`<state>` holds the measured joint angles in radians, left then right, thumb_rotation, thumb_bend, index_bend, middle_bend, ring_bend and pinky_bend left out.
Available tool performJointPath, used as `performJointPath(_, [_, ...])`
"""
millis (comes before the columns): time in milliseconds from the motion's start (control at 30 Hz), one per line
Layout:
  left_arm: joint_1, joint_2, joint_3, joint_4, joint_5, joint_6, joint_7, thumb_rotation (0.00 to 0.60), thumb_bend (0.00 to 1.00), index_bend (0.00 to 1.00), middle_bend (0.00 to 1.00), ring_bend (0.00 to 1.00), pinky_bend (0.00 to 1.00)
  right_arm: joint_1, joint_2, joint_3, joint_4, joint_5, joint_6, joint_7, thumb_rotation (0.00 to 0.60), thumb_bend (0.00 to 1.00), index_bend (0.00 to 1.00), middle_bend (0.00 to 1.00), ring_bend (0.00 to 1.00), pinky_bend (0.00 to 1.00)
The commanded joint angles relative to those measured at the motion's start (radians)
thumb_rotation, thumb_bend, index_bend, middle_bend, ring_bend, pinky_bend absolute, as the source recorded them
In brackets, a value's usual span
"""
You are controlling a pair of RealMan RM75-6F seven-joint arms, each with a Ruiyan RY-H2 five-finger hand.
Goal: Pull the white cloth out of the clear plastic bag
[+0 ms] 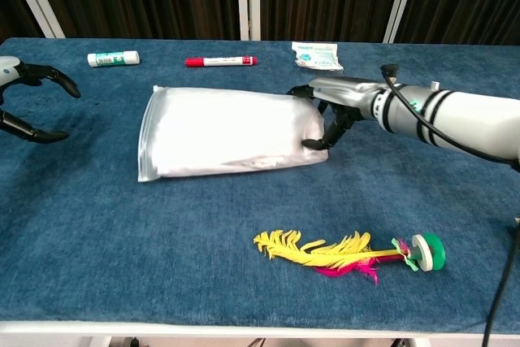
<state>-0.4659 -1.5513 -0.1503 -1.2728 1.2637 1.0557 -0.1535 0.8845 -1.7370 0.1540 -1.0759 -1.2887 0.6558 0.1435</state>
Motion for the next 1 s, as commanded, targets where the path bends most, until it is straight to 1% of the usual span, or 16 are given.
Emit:
performJointPath(33, [0.010,0.008,0.015,-0.019,0.024,0.021,0.003,0.600,0.21,0.33,0.18,0.07,0.10,-0.069,0.059,-0.084,-0.030,-0.167,0.114,0.208,0.600,0.36,0.54,0.46,0.24,0.27])
performJointPath(133, [0.019,0.017,0.029,-0.043,0.045,0.038,0.003,0.600,0.21,0.33,0.18,0.07,0.10,-0.098,0.067,-0.104,-0.024,-0.200,0.171,0.278,0.600,0.36,0.55,0.46,0.24,0.27])
performJointPath(200, [0.026,0.023,0.041,-0.061,0.059,0.046,0.004,0.600,0.21,0.34,0.18,0.07,0.10,-0.123,0.068,-0.111,-0.029,-0.197,0.200,0.278,0.600,0.37,0.54,0.45,0.24,0.27])
performJointPath(333, [0.032,0.031,0.061,-0.089,0.072,0.043,0.017,0.600,0.21,0.36,0.18,0.07,0.10,-0.178,0.048,-0.106,-0.050,-0.164,0.269,0.196,0.600,0.39,0.54,0.44,0.23,0.27])
performJointPath(433, [0.031,0.033,0.065,-0.101,0.065,0.029,0.022,0.600,0.21,0.37,0.18,0.07,0.10,-0.207,0.028,-0.095,-0.067,-0.135,0.301,0.139,0.600,0.42,0.53,0.44,0.23,0.27])
performJointPath(600, [0.040,0.042,0.076,-0.138,0.057,0.021,0.028,0.600,0.21,0.38,0.18,0.07,0.10,-0.255,-0.026,-0.055,-0.087,-0.070,0.365,0.063,0.600,0.49,0.54,0.46,0.25,0.29])
performJointPath(667, [0.042,0.045,0.080,-0.146,0.058,0.016,0.015,0.600,0.21,0.38,0.18,0.07,0.10,-0.269,-0.053,-0.030,-0.080,-0.036,0.384,0.038,0.600,0.55,0.59,0.49,0.30,0.34])
performJointPath(767, [0.044,0.043,0.077,-0.143,0.060,0.019,0.003,0.600,0.20,0.38,0.18,0.07,0.10,-0.275,-0.089,0.000,-0.059,0.000,0.397,0.004,0.600,0.61,0.64,0.53,0.35,0.39])
performJointPath(900, [0.045,0.035,0.070,-0.139,0.057,0.021,-0.012,0.600,0.21,0.38,0.18,0.07,0.10,-0.277,-0.135,0.031,-0.036,0.035,0.398,-0.011,0.600,0.63,0.66,0.54,0.36,0.40])
performJointPath(1000, [0.040,0.026,0.063,-0.133,0.048,0.004,-0.043,0.600,0.21,0.38,0.18,0.07,0.10,-0.276,-0.165,0.050,-0.019,0.046,0.398,0.008,0.600,0.63,0.66,0.54,0.36,0.40])
